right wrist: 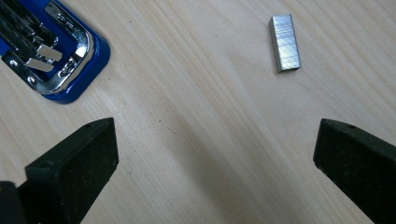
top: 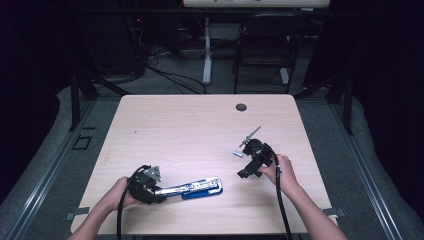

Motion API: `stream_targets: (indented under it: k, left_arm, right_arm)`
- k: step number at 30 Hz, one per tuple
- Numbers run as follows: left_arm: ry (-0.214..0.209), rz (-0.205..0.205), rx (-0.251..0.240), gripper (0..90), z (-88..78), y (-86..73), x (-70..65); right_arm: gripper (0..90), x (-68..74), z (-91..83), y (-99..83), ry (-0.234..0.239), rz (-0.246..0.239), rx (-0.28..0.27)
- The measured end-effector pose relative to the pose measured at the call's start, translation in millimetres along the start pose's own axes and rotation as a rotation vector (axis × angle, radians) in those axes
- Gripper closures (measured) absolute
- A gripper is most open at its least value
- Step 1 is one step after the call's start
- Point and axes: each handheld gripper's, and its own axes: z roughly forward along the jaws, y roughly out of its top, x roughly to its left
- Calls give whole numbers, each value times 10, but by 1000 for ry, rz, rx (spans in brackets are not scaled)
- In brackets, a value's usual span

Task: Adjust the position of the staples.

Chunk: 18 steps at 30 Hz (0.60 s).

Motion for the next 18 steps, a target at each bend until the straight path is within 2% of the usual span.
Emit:
stream_targets:
  k: [1,3,6,7,11,13,18]
  left_arm:
    - [0,0,0,634,0,0,0]
    - [3,0,-1,634,1,0,-3]
    - [3,0,-1,634,1,-1,-3]
    - [4,0,-1,634,1,-1,-3]
    - [3,0,-2,634,1,-2,-2]
    - [1,-2,-2,634,1,-2,-2]
    - [4,-1,-1,634,1,0,-4]
  right_arm:
    - [0,-3,5,-2,7,7,-8]
    - [0,-22,-7,8,3,-6,13]
    - [0,-29,6,12,7,8,0]
    - [0,-42,-4,24,3,-5,12]
    - [0,-60,8,51,7,10,2]
    - [0,-85,-1,70,1,-4,19]
    - [0,-135,-30,111,-5,6,5]
